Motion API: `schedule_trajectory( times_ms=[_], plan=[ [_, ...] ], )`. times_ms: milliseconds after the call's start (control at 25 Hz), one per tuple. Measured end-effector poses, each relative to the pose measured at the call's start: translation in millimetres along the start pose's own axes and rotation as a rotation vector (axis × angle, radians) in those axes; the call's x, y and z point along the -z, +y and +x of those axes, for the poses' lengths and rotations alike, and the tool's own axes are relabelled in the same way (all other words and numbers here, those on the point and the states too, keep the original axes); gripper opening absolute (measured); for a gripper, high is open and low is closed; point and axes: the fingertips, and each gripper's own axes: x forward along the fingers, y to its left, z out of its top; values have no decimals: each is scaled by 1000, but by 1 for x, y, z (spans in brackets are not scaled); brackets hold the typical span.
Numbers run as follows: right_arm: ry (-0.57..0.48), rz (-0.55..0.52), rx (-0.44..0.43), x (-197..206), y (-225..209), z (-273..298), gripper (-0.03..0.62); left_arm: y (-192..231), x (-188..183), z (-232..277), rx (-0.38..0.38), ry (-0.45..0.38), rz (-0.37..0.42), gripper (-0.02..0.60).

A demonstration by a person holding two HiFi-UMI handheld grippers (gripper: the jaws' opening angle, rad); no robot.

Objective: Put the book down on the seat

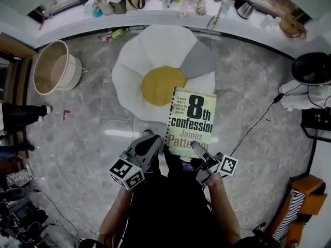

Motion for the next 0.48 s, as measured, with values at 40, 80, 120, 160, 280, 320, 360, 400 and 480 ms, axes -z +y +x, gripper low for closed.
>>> schedule_trajectory(
  times_ms=[40,80,120,160,280,320,360,400,480],
  plan=[
    [-1,2,5,0,-4,4,176,6,2,2,4,10,-2,12],
    [-3,3,8,0,-9,8,176,12,5,5,7,20,-4,12],
    [-4,3,10,-1,-14,13,176,19,8,7,10,30,-6,12],
    [-4,1,12,-1,-19,17,176,26,11,9,13,40,-10,12],
    [-5,0,28,-3,-36,31,176,49,21,16,19,67,-23,12],
    [-4,1,38,-4,-42,35,176,56,25,19,25,73,-27,12],
    [-3,2,47,-4,-48,38,176,63,28,21,31,79,-31,12],
    [-3,3,55,-5,-54,41,176,69,32,23,36,85,-36,12],
    [-3,2,65,-8,-65,48,176,81,37,28,45,99,-39,13]
  ],
)
